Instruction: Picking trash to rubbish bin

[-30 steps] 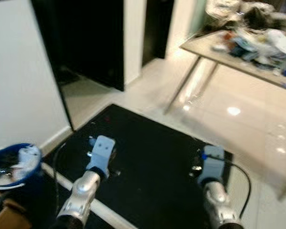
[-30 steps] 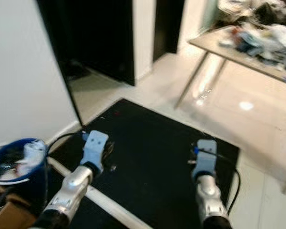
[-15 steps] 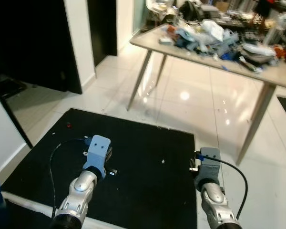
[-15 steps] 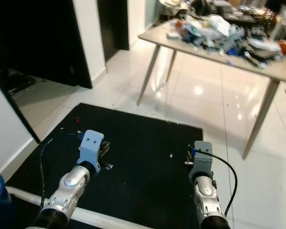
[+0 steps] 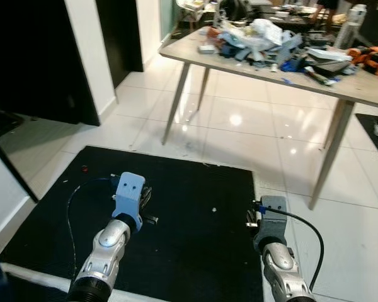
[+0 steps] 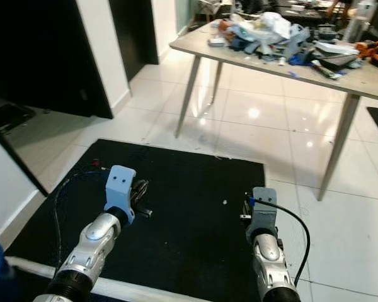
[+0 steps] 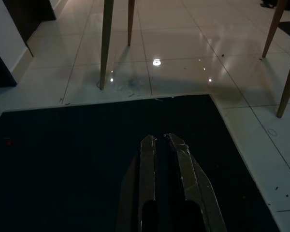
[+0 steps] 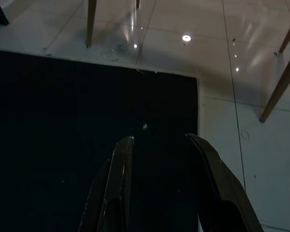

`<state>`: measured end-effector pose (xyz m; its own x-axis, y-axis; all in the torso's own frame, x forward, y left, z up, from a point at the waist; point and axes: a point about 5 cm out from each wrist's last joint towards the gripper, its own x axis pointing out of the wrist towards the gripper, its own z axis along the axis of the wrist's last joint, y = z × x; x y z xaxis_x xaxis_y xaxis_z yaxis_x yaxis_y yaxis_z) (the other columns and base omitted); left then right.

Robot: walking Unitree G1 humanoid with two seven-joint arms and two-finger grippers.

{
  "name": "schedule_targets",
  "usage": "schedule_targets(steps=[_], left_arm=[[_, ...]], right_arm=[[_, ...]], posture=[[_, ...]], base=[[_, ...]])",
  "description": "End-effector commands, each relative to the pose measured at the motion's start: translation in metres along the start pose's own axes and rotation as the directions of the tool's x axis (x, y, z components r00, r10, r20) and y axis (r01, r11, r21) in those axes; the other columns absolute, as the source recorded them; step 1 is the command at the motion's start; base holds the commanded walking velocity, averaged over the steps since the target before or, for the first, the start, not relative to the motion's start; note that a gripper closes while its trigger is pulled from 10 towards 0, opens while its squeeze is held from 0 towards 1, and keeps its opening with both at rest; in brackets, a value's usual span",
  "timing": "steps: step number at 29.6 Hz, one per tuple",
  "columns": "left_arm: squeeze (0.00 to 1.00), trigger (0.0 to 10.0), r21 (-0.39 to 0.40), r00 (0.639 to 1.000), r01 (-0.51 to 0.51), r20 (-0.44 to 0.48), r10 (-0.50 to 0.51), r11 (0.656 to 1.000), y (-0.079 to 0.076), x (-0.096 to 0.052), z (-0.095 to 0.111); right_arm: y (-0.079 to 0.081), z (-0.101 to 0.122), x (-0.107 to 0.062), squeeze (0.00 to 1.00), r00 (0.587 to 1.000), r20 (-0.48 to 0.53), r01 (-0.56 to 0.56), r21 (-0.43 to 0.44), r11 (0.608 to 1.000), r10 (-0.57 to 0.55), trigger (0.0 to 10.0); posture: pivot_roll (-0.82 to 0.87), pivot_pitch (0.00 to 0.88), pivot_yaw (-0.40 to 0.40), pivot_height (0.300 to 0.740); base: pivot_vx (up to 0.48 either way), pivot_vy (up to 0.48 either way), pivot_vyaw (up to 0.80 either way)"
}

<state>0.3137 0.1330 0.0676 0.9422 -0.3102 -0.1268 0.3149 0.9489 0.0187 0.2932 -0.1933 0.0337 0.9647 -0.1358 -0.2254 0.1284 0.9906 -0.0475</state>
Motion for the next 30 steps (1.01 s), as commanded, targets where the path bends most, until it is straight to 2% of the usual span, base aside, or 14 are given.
schedule_targets(steps=[1,26,30], left_arm=[[0.00,10.0,-0.020,1.000,0.016,0.013,-0.016,1.000,-0.0040,-0.0007,-0.0003],[0.00,10.0,-0.020,0.998,0.058,0.026,-0.057,0.998,-0.0125,0.0027,0.0017],[0.00,10.0,-0.020,0.998,0.060,0.027,-0.059,0.998,-0.0135,0.0029,0.0017]], right_arm=[[-0.0011,-0.0016,-0.0012,0.00,1.000,-0.010,0.002,0.002,1.000,-0.002,10.0],[-0.0059,-0.0010,-0.0042,0.00,1.000,0.000,-0.014,-0.037,0.999,0.014,10.0],[-0.0067,-0.0014,-0.0049,0.00,1.000,0.002,-0.009,-0.012,1.000,0.009,10.0]], posture=[[-0.08,0.049,0.037,0.740],[-0.09,0.051,0.046,0.740],[-0.09,0.052,0.045,0.740]], base=[[0.341,0.000,0.00],[0.395,0.000,0.00],[0.418,0.000,0.00]])
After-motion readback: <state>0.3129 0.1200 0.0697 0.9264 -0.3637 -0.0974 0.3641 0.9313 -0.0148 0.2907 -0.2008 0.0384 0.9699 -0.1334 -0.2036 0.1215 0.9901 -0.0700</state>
